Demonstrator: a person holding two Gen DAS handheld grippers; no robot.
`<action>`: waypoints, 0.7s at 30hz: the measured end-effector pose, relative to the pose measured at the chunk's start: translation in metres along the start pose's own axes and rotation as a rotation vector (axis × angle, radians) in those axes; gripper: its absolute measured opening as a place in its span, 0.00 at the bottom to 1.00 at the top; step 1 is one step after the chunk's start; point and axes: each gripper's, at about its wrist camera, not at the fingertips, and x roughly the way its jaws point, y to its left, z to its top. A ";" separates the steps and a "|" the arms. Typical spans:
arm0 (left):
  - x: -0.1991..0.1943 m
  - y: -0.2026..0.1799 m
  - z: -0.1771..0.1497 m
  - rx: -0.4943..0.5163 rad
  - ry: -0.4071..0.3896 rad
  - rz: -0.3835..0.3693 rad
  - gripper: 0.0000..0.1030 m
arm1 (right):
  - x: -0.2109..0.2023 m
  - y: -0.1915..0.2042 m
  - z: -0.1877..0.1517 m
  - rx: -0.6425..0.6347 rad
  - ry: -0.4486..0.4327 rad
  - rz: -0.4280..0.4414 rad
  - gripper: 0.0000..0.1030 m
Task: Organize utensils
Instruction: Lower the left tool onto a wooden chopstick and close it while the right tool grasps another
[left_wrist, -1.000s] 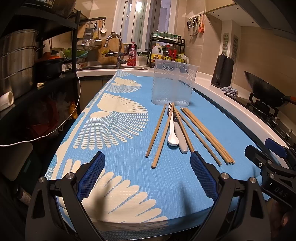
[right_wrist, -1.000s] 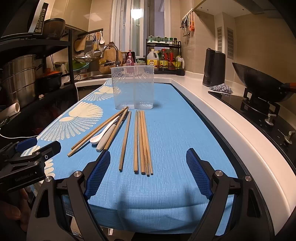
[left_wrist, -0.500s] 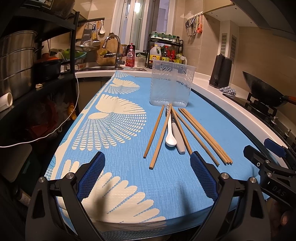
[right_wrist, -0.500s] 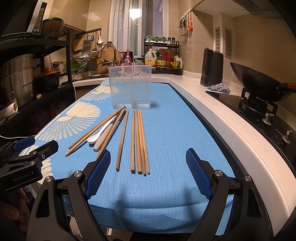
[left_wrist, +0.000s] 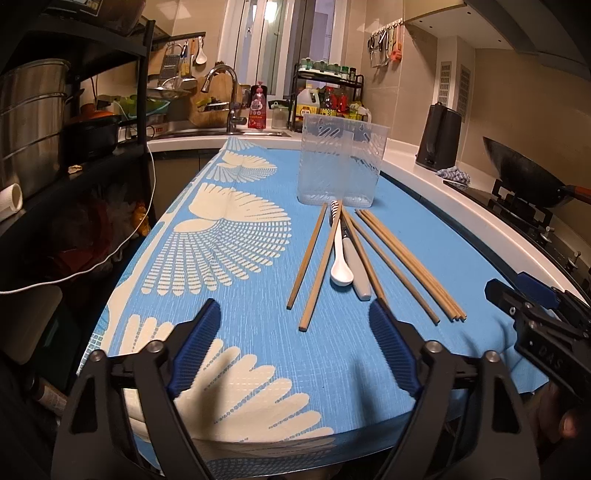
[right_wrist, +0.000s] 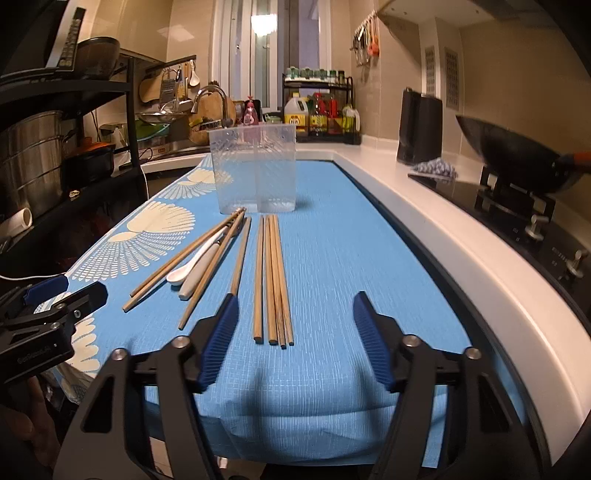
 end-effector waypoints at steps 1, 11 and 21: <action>0.002 0.000 -0.001 0.001 0.012 0.001 0.63 | 0.006 -0.003 0.000 0.010 0.011 0.016 0.47; 0.014 0.012 -0.003 -0.031 0.082 0.029 0.27 | 0.055 -0.020 -0.008 0.055 0.146 0.093 0.23; 0.018 0.008 0.003 -0.052 0.099 0.042 0.25 | 0.059 -0.016 -0.007 0.002 0.162 0.148 0.23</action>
